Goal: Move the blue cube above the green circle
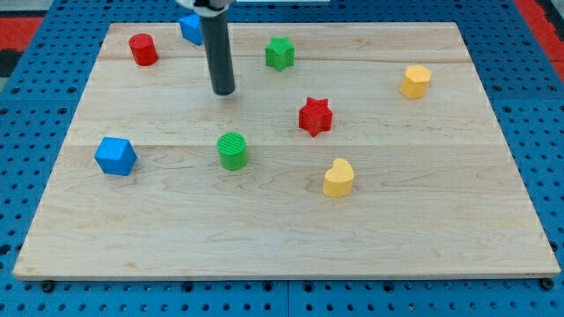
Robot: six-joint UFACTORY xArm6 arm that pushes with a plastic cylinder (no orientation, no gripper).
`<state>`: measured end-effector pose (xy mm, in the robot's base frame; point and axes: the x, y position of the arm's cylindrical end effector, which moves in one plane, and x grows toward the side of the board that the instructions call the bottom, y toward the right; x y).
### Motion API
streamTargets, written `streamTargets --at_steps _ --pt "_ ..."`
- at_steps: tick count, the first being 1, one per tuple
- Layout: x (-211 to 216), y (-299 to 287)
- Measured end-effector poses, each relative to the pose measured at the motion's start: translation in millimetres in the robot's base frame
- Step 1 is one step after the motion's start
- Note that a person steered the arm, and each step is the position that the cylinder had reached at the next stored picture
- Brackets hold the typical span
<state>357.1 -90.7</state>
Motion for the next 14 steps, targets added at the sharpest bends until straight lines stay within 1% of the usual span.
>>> streamTargets --at_steps 1,3,4,5,7,9,11,12,13,14 --pt "38.0 -16.9" --pt "143.4 -42.9" --pt "181.6 -93.8" --pt "166.6 -120.8" --pt "130.0 -141.6" --pt "84.7 -112.4" --pt "37.7 -70.0" --pt "13.4 -44.2" --pt "-6.2 -3.6" --pt "-20.0 24.1"
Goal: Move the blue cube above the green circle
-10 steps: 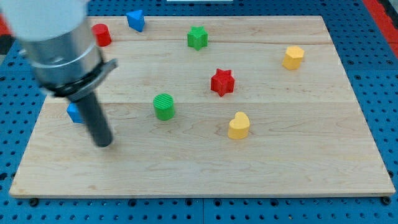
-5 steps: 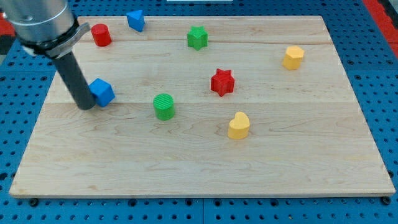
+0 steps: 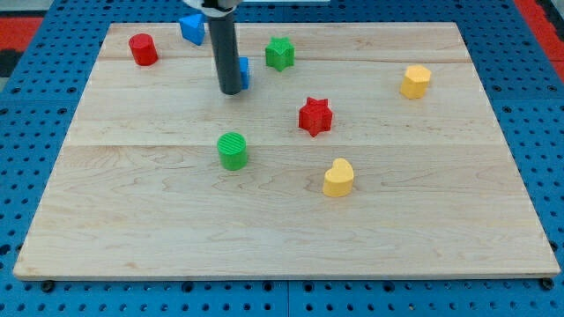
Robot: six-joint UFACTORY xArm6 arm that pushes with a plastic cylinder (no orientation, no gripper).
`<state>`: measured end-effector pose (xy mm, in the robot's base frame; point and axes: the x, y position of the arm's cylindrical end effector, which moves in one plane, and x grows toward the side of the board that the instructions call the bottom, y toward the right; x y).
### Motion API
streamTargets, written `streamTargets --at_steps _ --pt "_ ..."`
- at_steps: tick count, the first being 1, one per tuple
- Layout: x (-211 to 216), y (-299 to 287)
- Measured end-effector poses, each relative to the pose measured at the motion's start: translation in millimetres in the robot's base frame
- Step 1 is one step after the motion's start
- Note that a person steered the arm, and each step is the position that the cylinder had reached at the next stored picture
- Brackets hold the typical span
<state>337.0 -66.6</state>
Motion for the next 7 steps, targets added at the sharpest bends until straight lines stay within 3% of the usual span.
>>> streamTargets --at_steps 3,6,7 --pt "0.2 62.0" --pt "-25.2 -1.3" --pt "-50.3 12.8"
